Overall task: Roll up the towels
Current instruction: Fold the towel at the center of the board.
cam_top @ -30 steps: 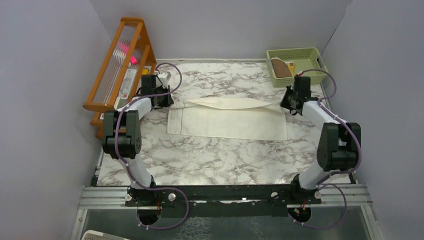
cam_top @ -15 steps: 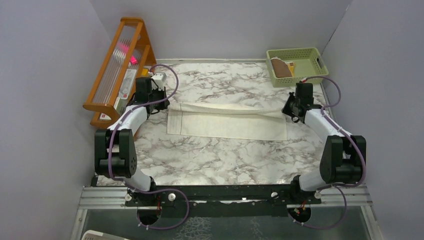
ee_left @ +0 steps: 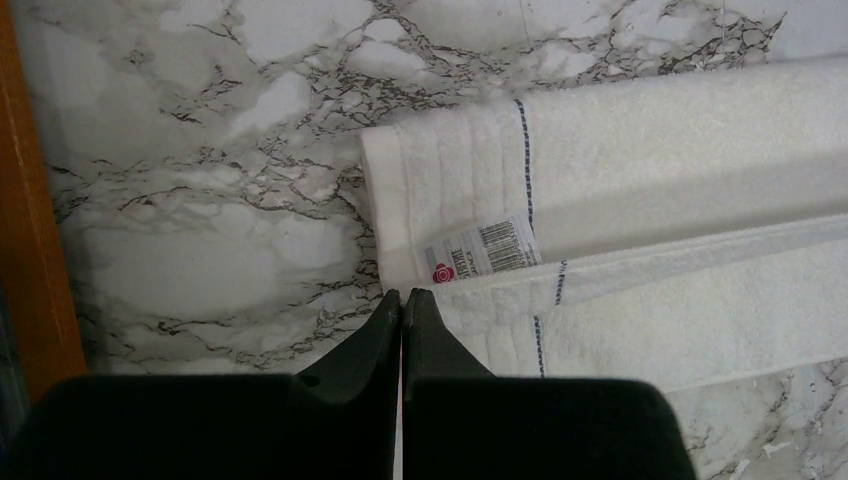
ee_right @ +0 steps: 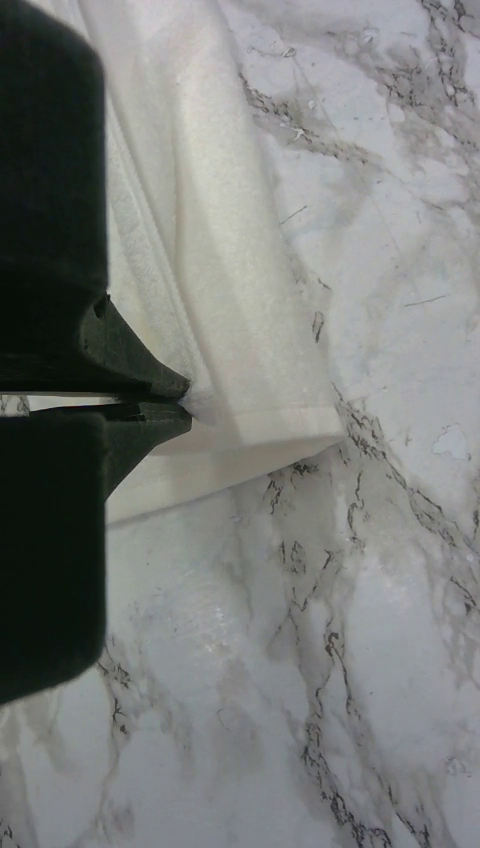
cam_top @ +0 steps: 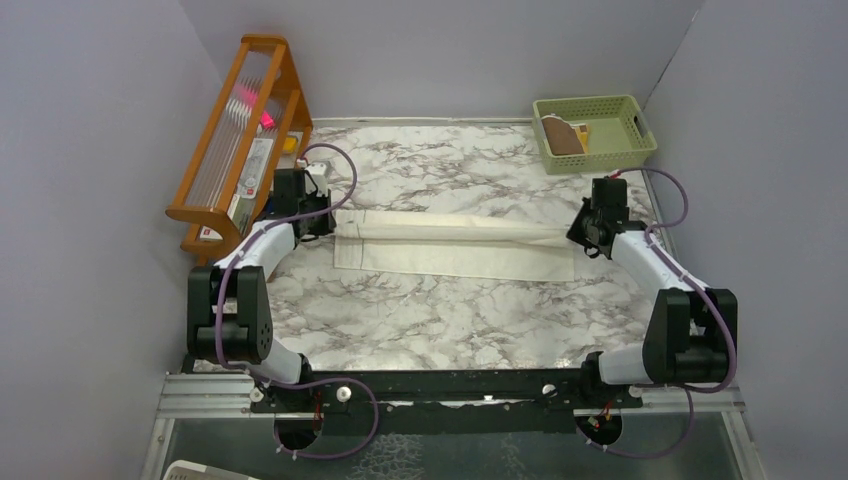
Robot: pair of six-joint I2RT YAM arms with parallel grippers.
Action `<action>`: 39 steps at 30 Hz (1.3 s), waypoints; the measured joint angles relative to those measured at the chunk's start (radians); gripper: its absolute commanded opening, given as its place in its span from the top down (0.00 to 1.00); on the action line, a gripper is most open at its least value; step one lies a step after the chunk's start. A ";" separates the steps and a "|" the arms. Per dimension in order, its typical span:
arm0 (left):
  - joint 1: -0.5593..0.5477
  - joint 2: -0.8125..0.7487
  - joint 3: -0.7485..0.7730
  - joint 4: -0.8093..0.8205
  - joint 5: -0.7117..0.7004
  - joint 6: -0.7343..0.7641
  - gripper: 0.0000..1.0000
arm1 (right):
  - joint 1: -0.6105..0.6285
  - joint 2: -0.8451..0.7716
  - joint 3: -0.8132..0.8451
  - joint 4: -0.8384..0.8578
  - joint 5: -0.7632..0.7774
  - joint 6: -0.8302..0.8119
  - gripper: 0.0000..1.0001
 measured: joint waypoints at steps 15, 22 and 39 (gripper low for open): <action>0.000 -0.071 -0.105 -0.029 0.000 -0.054 0.78 | 0.000 -0.098 -0.095 -0.057 0.006 0.087 0.79; 0.000 -0.110 -0.148 -0.030 -0.006 -0.151 0.59 | -0.001 -0.192 -0.150 -0.081 0.031 0.152 0.41; 0.011 -0.209 -0.142 -0.045 -0.003 -0.247 0.53 | -0.003 -0.341 -0.198 0.021 0.011 0.117 0.35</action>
